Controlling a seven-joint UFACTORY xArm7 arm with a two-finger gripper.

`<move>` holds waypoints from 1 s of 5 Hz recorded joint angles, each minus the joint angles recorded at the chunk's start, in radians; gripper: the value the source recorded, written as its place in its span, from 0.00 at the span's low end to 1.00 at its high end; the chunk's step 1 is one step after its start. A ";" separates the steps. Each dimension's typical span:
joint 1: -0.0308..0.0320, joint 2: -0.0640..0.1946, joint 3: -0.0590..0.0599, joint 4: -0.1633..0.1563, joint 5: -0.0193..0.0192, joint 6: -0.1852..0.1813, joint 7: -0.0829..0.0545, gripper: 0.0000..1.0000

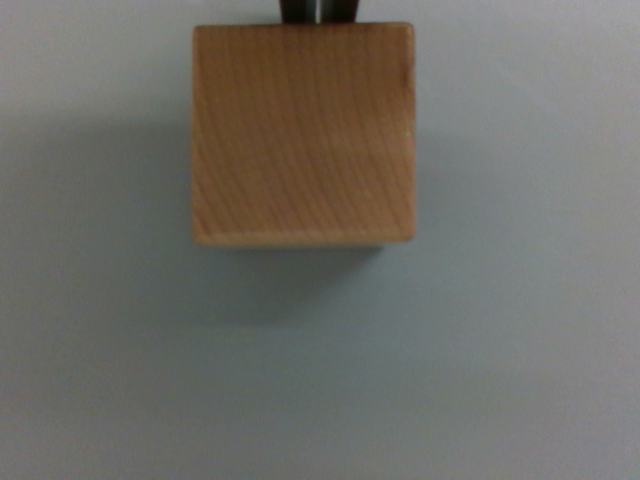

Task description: Push wooden cube

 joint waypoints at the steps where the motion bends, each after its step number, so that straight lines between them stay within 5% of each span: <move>1: 0.0000 0.000 0.000 0.000 0.0000 0.000 0.000 1.00; 2: -0.0004 0.028 -0.001 0.043 -0.0009 0.015 -0.002 1.00; 5: -0.0008 0.053 -0.002 0.082 -0.0017 0.029 -0.003 1.00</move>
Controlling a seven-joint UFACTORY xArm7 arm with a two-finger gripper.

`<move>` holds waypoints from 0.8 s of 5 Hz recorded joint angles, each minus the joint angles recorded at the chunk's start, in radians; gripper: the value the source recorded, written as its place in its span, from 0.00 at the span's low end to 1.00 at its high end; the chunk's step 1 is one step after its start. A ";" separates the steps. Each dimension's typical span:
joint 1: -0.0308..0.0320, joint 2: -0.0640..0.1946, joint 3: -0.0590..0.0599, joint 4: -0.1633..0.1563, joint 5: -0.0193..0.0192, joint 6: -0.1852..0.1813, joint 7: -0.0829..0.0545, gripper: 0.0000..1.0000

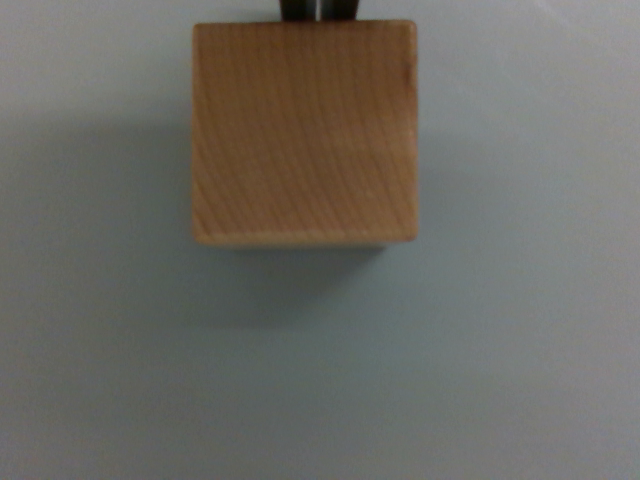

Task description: Push wooden cube

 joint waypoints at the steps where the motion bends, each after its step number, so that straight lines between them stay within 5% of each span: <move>1: -0.0003 0.022 -0.001 0.034 -0.0007 0.012 -0.001 1.00; 4: -0.0006 0.040 -0.002 0.062 -0.0012 0.022 -0.002 1.00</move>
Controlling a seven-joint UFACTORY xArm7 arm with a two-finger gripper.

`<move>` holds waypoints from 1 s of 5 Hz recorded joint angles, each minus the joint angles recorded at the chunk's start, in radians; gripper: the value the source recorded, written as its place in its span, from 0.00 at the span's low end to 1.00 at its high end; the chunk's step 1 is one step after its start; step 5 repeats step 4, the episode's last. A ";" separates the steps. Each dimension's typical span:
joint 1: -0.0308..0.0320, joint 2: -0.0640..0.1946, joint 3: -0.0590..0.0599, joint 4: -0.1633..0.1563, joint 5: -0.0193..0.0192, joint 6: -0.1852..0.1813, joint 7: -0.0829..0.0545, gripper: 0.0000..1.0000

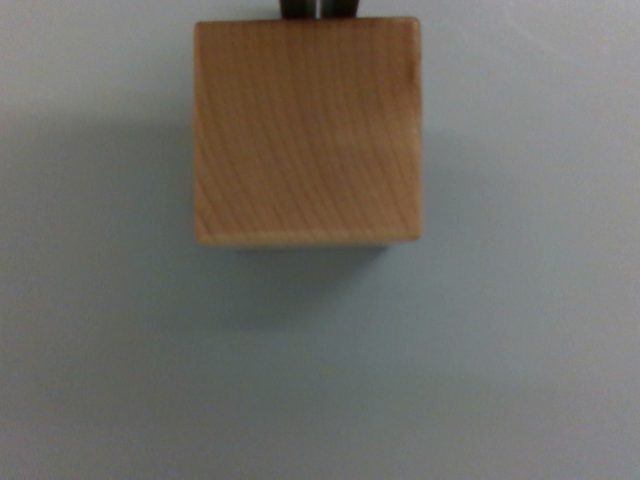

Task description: Push wooden cube

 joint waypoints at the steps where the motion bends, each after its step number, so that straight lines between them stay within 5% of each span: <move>1: -0.0002 0.013 -0.001 0.020 -0.0004 0.007 -0.001 1.00; 5: -0.0003 0.020 -0.001 0.031 -0.0006 0.011 -0.001 1.00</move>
